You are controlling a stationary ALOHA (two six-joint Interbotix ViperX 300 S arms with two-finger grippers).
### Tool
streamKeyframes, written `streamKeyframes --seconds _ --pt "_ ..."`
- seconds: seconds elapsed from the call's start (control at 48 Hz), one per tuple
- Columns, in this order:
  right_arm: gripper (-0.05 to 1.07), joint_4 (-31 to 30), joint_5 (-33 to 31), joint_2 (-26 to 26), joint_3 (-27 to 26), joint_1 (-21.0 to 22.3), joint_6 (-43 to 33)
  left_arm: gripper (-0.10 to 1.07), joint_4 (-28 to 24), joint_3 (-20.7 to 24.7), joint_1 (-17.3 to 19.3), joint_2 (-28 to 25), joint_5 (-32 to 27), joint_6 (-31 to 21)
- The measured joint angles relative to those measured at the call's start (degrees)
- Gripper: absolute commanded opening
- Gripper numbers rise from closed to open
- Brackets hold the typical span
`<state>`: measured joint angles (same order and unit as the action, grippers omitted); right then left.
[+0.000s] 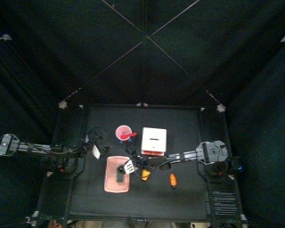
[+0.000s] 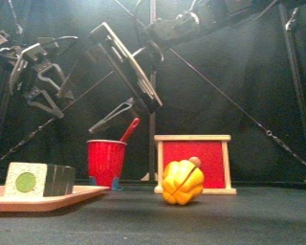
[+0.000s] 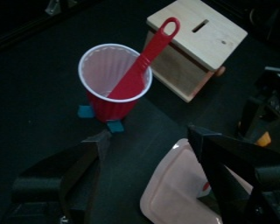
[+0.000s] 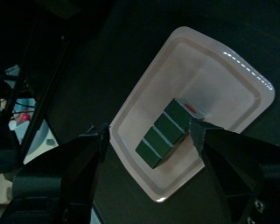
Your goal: Grab sushi roll
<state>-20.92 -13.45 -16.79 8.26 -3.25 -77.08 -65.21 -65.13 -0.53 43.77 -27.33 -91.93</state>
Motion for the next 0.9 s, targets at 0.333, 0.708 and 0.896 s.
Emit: streamKeyframes --seconds 0.333,0.708,0.896 --pt "1.01 -8.7 6.4 10.5 11.3 -0.2 -0.4 1.02 1.5 0.8 -0.4 0.0 5.7 0.2" --pt "1.01 -18.4 12.2 21.4 22.9 0.7 0.2 1.01 7.3 3.5 -3.7 0.1 6.8 1.1" --pt "1.01 -23.1 14.2 25.2 26.5 0.7 0.1 1.01 11.6 7.7 -8.3 -0.5 -2.1 5.7"
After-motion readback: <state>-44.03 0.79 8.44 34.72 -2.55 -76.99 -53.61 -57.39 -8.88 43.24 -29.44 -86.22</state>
